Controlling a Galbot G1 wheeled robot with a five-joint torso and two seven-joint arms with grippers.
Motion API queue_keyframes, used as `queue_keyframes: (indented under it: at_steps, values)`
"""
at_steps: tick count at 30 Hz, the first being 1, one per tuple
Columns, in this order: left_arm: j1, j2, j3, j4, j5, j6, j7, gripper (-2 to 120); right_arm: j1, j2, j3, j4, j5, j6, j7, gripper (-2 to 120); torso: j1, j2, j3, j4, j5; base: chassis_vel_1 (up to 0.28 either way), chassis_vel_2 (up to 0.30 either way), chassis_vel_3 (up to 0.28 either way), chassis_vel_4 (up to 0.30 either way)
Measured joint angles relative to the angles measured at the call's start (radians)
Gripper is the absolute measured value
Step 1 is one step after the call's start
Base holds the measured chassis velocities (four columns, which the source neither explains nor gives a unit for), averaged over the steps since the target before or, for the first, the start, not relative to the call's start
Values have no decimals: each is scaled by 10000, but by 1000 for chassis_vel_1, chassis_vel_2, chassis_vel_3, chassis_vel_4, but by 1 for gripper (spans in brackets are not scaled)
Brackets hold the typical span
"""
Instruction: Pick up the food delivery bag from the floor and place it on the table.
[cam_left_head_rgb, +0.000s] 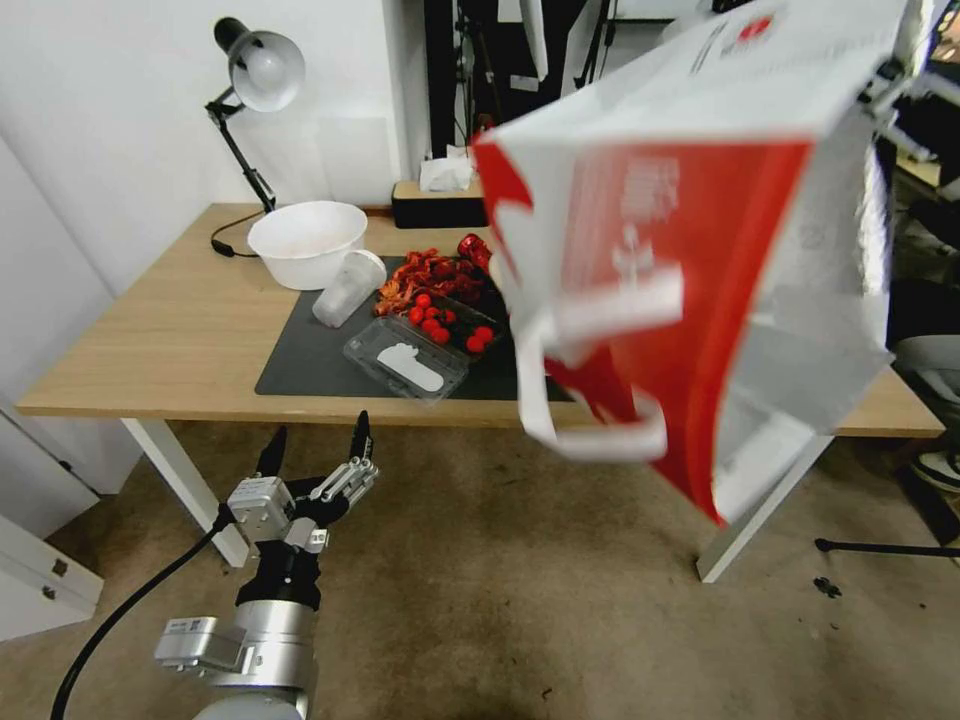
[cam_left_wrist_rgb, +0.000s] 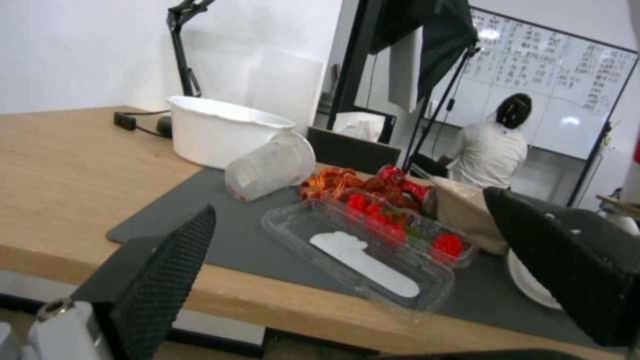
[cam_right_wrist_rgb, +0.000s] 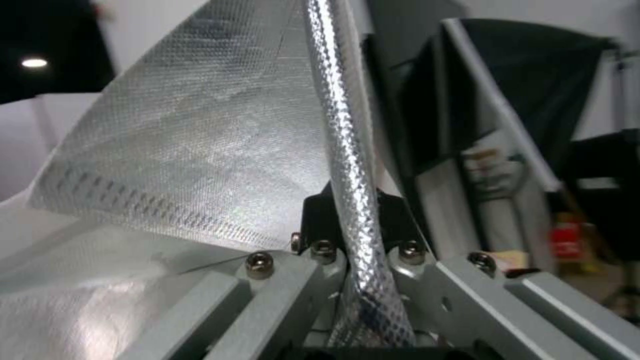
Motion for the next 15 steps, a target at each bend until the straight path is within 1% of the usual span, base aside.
queue_keyframes:
  at_steps: [2,3,5,6,8,9,10,11,12,13,15]
  values:
    - [9,9,-9,9,1,-32,-9,100,401,-5,-261,5,51,-44,851,0,0,0,0,-1,-1,0,0,0,0]
    - [9,9,-9,9,1,-32,-9,100,401,-5,-261,5,51,-44,851,0,0,0,0,-1,-1,0,0,0,0]
    - [16,22,-20,13,3,-50,-16,100,1120,26,-800,-40,91,-140,1967,0,-1,-1,-1,0,0,0,0,0,0]
    - [16,22,-20,13,3,-50,-16,100,1120,26,-800,-40,91,-140,1967,0,-1,-1,-1,0,0,0,0,0,0]
    - [20,52,-26,24,3,-58,-18,100,1619,61,-1257,-88,190,-270,2894,0,-1,-1,-1,-1,-1,0,0,0,0]
    - [20,52,-26,24,3,-58,-18,100,1619,61,-1257,-88,190,-270,2894,0,-1,-1,-1,-1,-1,0,0,0,0]
    - [28,81,-38,39,4,-71,-21,100,1965,115,-1668,-169,222,-385,3573,0,-1,-1,-1,-2,-1,0,0,0,0]
    - [34,99,-45,45,3,-82,-23,100,2166,162,-1952,-221,234,-423,3964,0,-1,-2,-1,-2,0,0,0,0,0]
    - [37,110,-50,51,3,-90,-26,100,2323,197,-2164,-262,257,-448,4273,0,-1,-2,-2,-2,0,0,0,0,0]
    - [37,110,-50,51,3,-90,-26,100,2323,197,-2164,-262,257,-448,4273,0,-1,-2,-2,-2,0,0,0,0,0]
    - [40,129,-61,87,-1,-119,-35,100,2872,289,-2733,-449,459,-510,5159,0,-1,-3,-1,1,1,0,0,0,0]
